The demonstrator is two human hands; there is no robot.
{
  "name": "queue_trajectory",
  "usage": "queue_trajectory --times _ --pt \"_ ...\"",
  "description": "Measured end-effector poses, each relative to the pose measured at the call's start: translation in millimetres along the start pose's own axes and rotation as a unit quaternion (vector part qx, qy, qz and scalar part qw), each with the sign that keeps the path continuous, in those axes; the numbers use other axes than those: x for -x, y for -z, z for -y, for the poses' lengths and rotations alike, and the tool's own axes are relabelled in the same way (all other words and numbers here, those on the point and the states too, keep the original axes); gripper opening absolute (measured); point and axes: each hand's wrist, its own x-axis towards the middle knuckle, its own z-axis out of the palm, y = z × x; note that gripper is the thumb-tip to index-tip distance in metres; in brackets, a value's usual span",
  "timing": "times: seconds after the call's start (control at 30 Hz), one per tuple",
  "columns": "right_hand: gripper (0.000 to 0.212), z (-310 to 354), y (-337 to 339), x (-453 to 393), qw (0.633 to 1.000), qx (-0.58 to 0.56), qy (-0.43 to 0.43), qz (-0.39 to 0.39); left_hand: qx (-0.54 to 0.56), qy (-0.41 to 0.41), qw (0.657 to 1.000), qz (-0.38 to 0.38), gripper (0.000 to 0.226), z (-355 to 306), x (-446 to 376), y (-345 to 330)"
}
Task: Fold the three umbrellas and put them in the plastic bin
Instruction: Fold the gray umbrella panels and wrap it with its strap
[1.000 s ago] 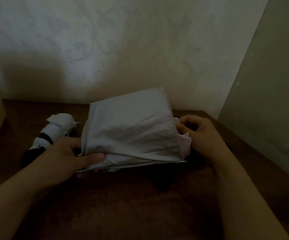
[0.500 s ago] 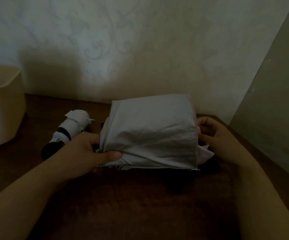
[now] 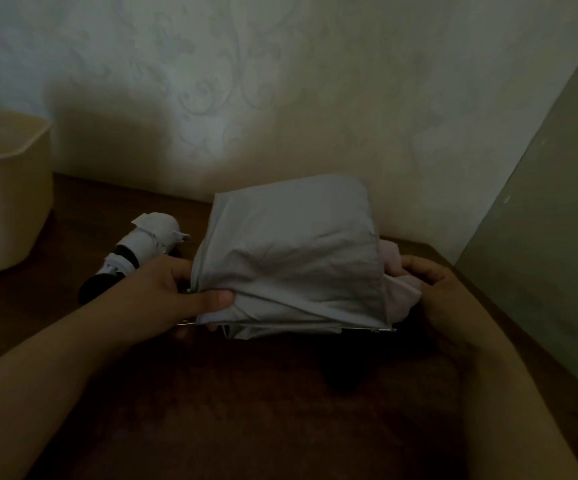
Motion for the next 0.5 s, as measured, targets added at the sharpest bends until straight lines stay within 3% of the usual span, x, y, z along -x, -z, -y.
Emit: queue_trajectory --times 0.17,0.27,0.43,0.5 --pt "0.020 1 -1 3 0.999 0.039 0.023 -0.006 0.017 0.010 1.000 0.002 0.013 0 1 -1" --pt "0.024 -1 -7 -2 0.995 0.076 -0.015 -0.061 0.014 -0.010 1.000 0.012 0.015 1 2 -3" --pt "0.031 -9 -2 -11 0.987 0.027 -0.104 -0.122 0.021 -0.019 1.000 0.014 0.022 -3 5 -11" --pt "0.026 -14 2 -13 0.976 0.020 -0.084 -0.199 0.043 -0.003 0.999 0.000 0.033 -4 6 -12"
